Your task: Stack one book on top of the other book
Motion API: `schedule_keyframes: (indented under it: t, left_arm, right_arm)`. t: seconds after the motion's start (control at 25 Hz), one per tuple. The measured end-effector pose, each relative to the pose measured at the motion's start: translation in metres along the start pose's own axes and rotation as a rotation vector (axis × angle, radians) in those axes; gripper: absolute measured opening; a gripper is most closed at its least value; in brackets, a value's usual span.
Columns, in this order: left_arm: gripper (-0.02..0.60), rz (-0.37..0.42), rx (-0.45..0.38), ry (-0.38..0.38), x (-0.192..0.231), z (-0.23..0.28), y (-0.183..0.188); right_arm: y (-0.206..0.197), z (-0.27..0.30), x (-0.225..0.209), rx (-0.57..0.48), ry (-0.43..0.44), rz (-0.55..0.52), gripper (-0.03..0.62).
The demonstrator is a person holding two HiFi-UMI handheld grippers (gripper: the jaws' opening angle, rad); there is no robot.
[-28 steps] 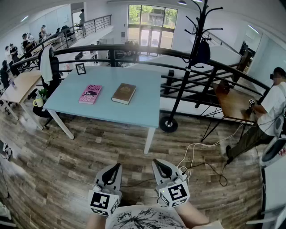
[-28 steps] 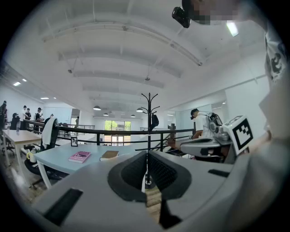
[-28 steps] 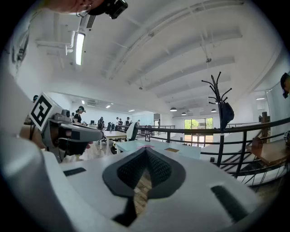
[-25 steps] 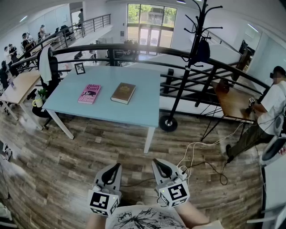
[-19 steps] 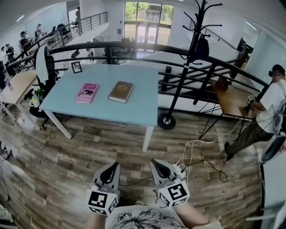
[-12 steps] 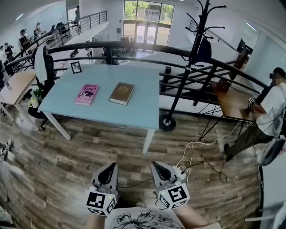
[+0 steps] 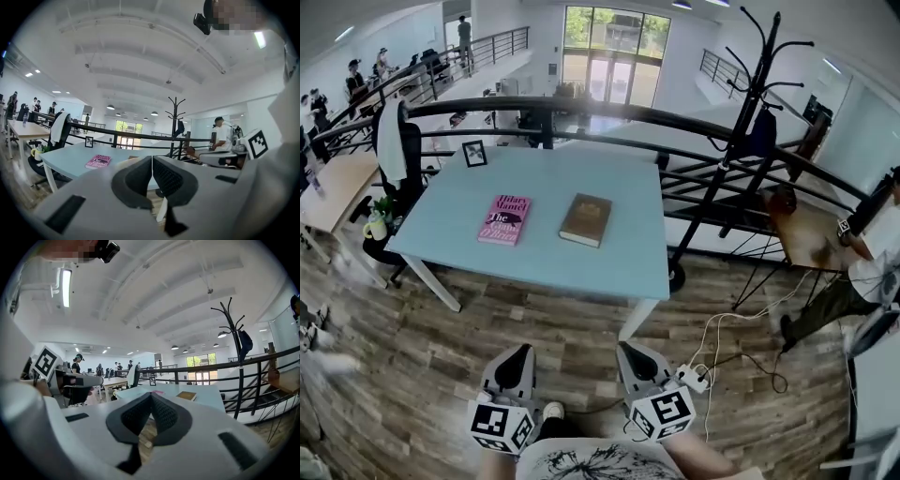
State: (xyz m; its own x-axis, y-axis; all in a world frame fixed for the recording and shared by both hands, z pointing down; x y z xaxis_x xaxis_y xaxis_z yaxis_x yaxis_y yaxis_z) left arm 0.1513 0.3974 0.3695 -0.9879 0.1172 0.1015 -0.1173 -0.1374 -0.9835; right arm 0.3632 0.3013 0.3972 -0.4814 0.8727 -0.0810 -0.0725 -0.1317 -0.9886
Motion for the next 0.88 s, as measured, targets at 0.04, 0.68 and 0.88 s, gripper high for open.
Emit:
schedule_keyframes:
  t: [0.04,0.68,0.88]
  left_arm:
    - [0.012,0.011,-0.001,-0.007,0.016,0.006,0.005]
    - [0.012,-0.033,0.025,0.052,0.220,0.065,0.009]
    - [0.012,-0.027,0.041,0.059,0.240,0.117,0.008]
  right_arm:
    - [0.003,0.017,0.003,0.000,-0.006,0.003,-0.008]
    - [0.011,0.219,0.036,0.075,-0.015,0.079,-0.008]
    - [0.006,0.269,0.004,0.084,-0.005,0.076,-0.008]
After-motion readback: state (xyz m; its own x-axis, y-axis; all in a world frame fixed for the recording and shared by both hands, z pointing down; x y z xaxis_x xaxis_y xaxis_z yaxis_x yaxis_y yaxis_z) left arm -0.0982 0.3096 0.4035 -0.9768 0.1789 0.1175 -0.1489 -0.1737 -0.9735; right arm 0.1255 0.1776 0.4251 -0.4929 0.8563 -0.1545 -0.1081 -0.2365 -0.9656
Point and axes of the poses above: the fingertips, and each gripper's own axes: z forward along the fingers, x to its left, y out of its top, the point moved 7 cm from there along -z, backward along the fingers, and after that the axes turned 8 degrees about y, right-handed, at the moved point
